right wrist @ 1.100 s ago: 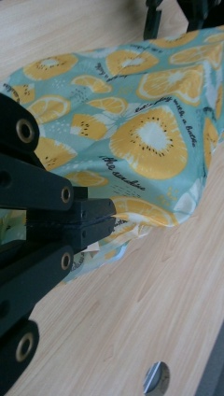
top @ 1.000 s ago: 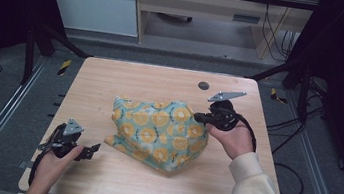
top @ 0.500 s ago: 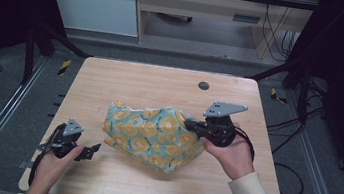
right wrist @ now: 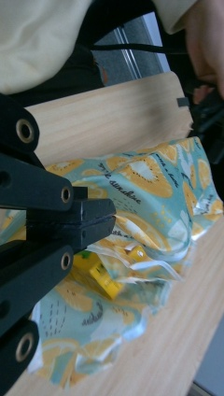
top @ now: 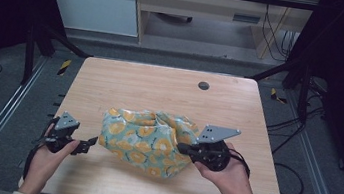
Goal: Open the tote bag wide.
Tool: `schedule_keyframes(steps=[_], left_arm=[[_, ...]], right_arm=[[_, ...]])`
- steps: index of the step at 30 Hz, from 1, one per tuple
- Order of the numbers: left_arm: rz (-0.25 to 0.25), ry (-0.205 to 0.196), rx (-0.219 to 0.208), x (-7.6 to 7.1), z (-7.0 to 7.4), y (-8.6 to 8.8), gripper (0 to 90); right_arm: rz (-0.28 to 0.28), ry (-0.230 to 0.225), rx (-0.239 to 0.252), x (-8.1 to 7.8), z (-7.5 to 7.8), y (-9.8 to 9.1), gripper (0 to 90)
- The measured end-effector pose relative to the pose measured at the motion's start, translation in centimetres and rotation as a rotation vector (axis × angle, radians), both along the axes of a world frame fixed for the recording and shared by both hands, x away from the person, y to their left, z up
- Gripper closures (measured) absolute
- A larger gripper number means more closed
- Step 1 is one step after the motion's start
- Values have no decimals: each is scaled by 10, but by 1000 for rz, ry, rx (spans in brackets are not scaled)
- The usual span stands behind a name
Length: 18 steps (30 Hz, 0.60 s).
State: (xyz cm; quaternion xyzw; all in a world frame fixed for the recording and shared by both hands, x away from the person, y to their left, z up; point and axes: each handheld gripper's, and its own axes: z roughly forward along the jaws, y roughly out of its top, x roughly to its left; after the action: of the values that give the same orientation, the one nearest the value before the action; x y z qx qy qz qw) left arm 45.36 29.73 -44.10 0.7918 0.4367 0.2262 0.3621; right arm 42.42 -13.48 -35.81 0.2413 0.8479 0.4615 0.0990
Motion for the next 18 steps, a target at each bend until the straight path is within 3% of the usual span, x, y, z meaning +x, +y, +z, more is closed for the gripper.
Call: schedule_keyframes(steps=[4, 10, 12, 16, 18], left_arm=[[-14, -10, 19, 4, 15, -1, 154], [-51, -42, 40, 15, 42, -11, 183], [-71, -41, 39, 21, 50, -16, 199], [-119, -29, 92, 34, 63, -29, 215], [-141, -14, 97, 41, 67, -36, 219]], right_arm=[[14, 24, -4, -3, -13, 3, 900], [17, 32, -16, -3, -18, 5, 900], [16, 35, -21, -3, -20, 5, 900], [18, 42, -19, -3, -23, 5, 900], [20, 44, -23, -3, -25, 5, 900]])
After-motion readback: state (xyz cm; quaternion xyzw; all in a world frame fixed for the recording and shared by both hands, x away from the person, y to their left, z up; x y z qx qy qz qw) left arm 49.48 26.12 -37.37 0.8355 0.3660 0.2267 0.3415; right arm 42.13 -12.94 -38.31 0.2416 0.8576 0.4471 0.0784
